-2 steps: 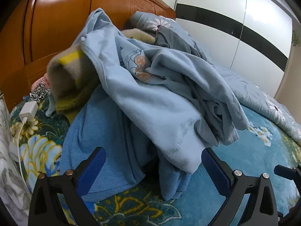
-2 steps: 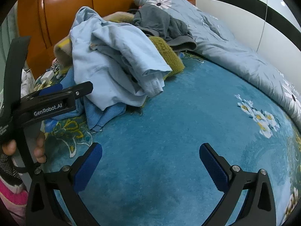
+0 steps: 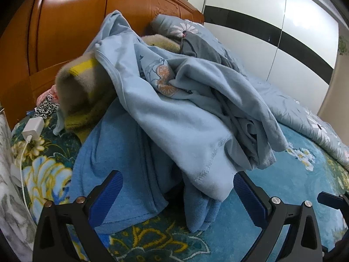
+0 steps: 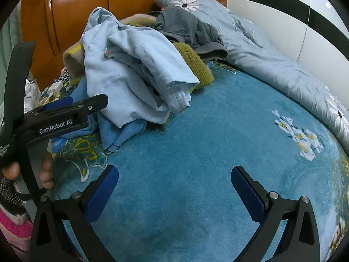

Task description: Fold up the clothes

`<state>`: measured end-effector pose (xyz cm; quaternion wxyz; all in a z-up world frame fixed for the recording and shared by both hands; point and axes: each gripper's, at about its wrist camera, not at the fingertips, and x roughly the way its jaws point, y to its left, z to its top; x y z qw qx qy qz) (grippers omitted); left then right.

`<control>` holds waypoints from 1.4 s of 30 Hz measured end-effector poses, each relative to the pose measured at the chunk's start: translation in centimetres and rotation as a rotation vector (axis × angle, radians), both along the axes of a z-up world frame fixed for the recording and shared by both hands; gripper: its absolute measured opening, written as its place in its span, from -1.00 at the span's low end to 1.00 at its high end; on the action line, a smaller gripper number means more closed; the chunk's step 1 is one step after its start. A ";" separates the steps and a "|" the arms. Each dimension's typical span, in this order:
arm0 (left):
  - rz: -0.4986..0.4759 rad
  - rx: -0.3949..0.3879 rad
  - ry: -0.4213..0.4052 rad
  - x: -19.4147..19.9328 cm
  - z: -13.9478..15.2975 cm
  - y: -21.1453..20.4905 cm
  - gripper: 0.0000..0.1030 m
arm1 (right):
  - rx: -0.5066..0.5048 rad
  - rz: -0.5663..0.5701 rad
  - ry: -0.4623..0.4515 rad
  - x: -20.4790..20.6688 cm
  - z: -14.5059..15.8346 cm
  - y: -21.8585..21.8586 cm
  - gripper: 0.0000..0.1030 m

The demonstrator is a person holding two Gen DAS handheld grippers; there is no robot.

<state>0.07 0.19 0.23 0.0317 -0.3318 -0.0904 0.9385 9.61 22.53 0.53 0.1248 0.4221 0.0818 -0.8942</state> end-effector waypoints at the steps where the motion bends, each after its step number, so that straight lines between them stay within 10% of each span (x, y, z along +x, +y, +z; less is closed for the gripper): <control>1: 0.002 -0.005 0.013 0.0 0.1 0.1 1.00 | -0.010 0.001 0.002 0.0 0.1 -0.1 1.00; 19: 0.118 -0.006 0.204 2.4 1.7 -0.6 1.00 | -0.169 0.061 0.132 1.6 2.1 -1.2 1.00; 42: 0.049 -0.009 0.238 3.3 3.8 -2.4 1.00 | -0.164 0.090 0.233 3.4 3.1 -1.9 1.00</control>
